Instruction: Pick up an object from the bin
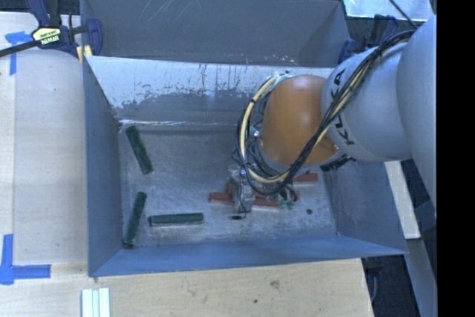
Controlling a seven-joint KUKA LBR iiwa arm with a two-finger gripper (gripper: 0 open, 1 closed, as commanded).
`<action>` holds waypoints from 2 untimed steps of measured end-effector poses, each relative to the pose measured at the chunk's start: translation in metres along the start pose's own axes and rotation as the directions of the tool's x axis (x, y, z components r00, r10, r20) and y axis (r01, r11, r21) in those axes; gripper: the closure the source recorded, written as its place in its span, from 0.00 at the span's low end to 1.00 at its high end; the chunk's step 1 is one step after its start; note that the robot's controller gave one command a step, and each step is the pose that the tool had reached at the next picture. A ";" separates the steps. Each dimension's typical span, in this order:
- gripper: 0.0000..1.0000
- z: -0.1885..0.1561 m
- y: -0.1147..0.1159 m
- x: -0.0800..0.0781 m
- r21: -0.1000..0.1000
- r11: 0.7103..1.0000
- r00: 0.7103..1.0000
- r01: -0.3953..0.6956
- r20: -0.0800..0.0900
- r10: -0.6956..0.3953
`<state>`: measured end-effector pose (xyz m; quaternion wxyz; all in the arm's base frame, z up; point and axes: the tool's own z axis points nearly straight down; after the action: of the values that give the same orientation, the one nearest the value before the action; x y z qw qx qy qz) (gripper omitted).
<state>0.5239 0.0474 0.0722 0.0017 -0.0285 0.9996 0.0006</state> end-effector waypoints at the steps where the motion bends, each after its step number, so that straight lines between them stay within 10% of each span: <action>1: 0.00 0.001 0.000 0.000 0.000 1.000 1.000 -0.001 0.001 0.001; 2: 1.00 0.000 0.000 -0.001 0.000 1.000 1.000 -0.001 0.004 0.001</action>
Offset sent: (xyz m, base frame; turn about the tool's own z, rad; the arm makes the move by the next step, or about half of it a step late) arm 0.0000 0.0000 0.0000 0.0000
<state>0.5246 0.0472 0.0724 0.0036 -0.0281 0.9996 0.0006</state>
